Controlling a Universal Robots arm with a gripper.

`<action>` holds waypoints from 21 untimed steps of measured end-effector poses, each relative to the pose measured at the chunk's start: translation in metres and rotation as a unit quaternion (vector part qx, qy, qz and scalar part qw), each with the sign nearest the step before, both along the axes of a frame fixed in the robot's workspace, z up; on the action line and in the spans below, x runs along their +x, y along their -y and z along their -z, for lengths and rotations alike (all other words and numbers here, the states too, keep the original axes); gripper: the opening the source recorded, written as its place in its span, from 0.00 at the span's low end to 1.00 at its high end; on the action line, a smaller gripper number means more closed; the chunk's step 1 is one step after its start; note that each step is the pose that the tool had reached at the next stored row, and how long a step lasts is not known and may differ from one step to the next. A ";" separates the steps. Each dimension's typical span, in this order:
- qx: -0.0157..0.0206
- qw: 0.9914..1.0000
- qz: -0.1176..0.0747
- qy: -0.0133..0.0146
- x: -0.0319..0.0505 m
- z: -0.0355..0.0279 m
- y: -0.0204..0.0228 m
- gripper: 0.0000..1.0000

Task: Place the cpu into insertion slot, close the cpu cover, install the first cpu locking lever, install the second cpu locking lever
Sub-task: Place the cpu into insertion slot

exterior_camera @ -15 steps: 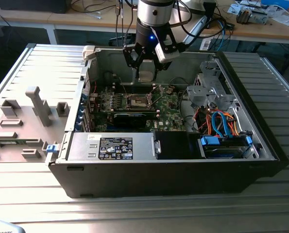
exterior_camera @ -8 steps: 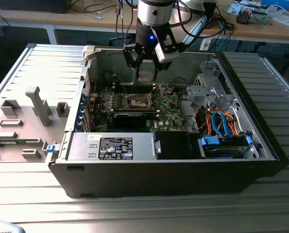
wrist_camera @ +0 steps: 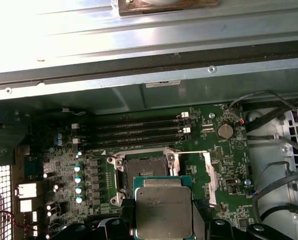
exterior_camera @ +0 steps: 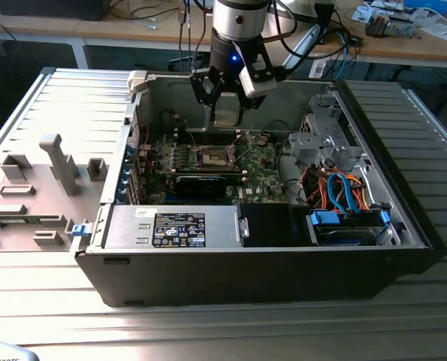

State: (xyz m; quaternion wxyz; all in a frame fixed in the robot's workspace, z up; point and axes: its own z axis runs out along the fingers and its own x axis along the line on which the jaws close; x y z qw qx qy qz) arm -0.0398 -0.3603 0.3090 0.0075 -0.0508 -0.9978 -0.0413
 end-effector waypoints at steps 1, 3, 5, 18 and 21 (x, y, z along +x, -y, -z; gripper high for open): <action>0.000 1.000 0.000 0.000 0.0000 0.0000 0.0000 0.55; 0.000 1.000 0.002 0.000 0.0000 0.0000 0.0000 0.55; 0.000 1.000 0.006 0.000 0.0000 0.0000 0.0000 0.55; 0.000 1.000 0.019 0.000 0.0000 0.0001 0.0000 0.55; 0.000 1.000 0.022 0.000 0.0000 0.0001 0.0000 0.55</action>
